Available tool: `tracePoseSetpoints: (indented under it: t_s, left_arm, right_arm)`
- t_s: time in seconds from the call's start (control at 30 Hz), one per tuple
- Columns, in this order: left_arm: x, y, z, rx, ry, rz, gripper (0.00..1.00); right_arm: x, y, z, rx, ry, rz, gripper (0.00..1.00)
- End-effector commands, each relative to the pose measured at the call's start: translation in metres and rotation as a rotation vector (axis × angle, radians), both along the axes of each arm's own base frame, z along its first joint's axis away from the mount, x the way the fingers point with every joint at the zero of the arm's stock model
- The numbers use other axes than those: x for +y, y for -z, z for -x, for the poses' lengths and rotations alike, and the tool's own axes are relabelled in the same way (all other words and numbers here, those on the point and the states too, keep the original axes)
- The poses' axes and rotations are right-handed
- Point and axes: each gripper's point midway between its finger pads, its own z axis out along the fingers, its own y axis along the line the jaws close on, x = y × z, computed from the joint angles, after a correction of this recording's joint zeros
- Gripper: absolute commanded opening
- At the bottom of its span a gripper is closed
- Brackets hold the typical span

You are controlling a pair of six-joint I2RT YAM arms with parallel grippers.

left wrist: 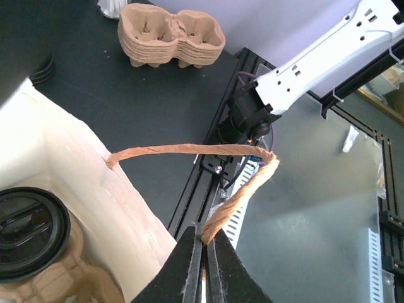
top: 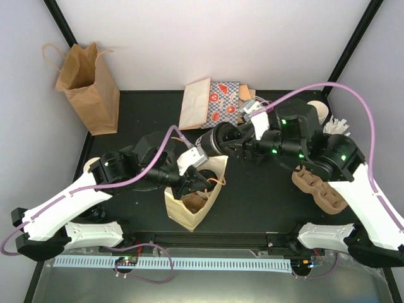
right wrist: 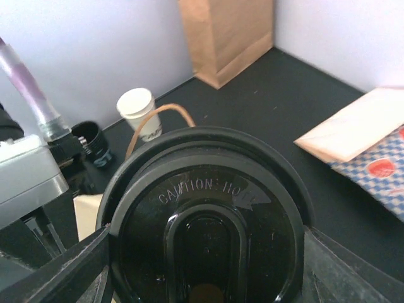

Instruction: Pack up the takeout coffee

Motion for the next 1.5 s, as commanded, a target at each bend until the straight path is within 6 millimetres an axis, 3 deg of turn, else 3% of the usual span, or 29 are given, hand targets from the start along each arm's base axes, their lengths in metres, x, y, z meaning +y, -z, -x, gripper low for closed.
tracePoseSetpoints:
  t_s: [0.0,0.43,1.17,1.47]
  left_arm:
    - [-0.006,-0.019,0.004,-0.01,0.016,0.055,0.02]
    - [-0.017,-0.018,0.014,-0.003,0.052,0.056,0.02]
    - [-0.02,-0.014,0.016,-0.012,0.056,0.044,0.02]
    - [-0.02,-0.018,0.014,-0.027,0.049,0.061,0.03]
  right_arm:
    - [0.017,0.017,0.02,0.09,-0.157,0.021,0.52]
    - [0.033,0.072,0.023,0.22,-0.214,0.134,0.5]
    - [0.054,0.142,0.045,0.304,-0.248,0.328,0.48]
    - [0.057,0.158,0.048,0.309,-0.226,0.339,0.46]
